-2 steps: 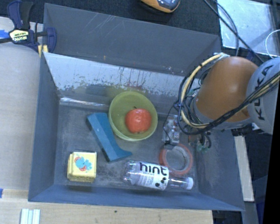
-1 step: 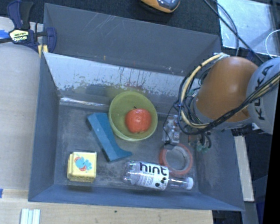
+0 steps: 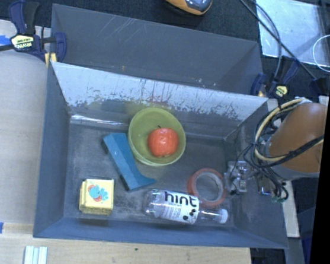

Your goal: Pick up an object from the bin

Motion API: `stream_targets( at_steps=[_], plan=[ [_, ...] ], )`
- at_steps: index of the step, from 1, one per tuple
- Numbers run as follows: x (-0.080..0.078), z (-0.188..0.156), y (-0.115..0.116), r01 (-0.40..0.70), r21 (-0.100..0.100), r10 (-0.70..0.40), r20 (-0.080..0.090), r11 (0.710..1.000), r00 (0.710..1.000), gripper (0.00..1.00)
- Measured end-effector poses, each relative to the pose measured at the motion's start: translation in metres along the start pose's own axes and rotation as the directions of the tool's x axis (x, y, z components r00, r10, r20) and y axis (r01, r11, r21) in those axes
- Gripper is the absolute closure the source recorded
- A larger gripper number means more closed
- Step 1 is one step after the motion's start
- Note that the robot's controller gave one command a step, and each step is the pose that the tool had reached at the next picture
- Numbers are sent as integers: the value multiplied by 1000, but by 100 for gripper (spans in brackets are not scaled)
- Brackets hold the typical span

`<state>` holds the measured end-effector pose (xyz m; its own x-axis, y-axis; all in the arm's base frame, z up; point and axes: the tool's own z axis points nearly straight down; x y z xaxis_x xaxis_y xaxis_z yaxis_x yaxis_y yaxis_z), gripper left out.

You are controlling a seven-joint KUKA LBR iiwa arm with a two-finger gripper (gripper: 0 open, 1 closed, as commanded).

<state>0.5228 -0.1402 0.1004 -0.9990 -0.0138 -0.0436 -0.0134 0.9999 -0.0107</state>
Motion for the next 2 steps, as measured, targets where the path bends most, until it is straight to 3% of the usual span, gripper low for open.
stream_targets(
  at_steps=[1, 2],
  plan=[
    [-23, 25, 35, 137, 1, -137, 8, 991, 991, 100],
    [36, 25, 11, 8, 4, -8, 6, 1000, 1000, 100]
  ],
)
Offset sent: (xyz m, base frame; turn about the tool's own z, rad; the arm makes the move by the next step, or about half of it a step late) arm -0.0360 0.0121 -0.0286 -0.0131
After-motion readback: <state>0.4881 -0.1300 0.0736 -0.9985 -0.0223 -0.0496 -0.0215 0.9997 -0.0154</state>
